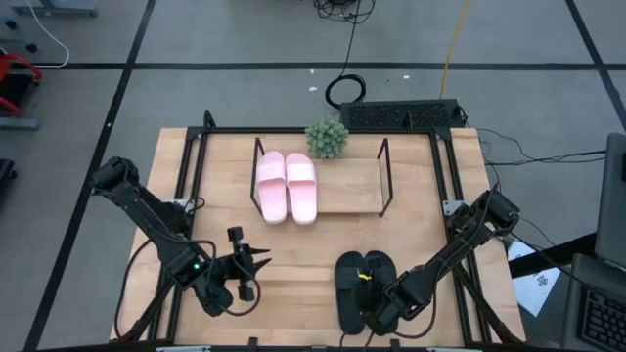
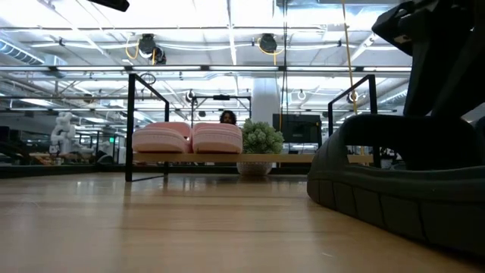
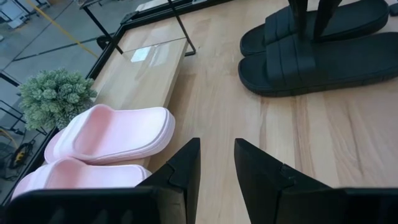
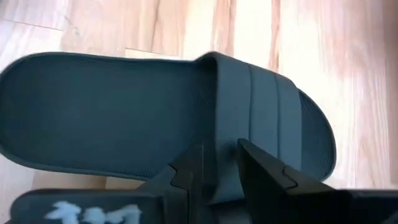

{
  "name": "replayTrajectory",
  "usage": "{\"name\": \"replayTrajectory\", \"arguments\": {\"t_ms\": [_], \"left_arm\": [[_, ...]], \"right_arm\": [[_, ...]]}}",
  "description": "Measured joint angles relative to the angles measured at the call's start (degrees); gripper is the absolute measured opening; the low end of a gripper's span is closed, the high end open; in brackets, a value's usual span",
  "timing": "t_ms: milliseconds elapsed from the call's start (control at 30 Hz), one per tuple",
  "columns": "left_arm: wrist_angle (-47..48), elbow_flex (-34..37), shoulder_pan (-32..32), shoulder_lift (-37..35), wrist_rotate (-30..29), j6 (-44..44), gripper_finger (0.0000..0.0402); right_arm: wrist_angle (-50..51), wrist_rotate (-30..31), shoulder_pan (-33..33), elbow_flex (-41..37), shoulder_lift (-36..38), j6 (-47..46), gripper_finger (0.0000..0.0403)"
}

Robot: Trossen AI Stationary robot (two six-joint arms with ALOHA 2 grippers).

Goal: Pick and place slides into the shelf
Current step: Put the left black slipper on the shelf

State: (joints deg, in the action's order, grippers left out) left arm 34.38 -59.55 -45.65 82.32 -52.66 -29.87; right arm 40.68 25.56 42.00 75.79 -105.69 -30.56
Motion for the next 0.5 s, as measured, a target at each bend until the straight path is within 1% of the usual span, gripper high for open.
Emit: {"name": "replayTrajectory", "arguments": {"t_ms": [267,500], "left_arm": [[0.12,0.00,0.00,0.00,0.00,0.00,0.0102],[0.16,0.00,0.00,0.00,0.00,0.02,0.0102]], "right_arm": [[1.27,0.01,0.16,0.00,0.00,-2.92,0.0089],[0.83,-0.35,2.32,0.63,0.00,-3.62,0.0089]]}}
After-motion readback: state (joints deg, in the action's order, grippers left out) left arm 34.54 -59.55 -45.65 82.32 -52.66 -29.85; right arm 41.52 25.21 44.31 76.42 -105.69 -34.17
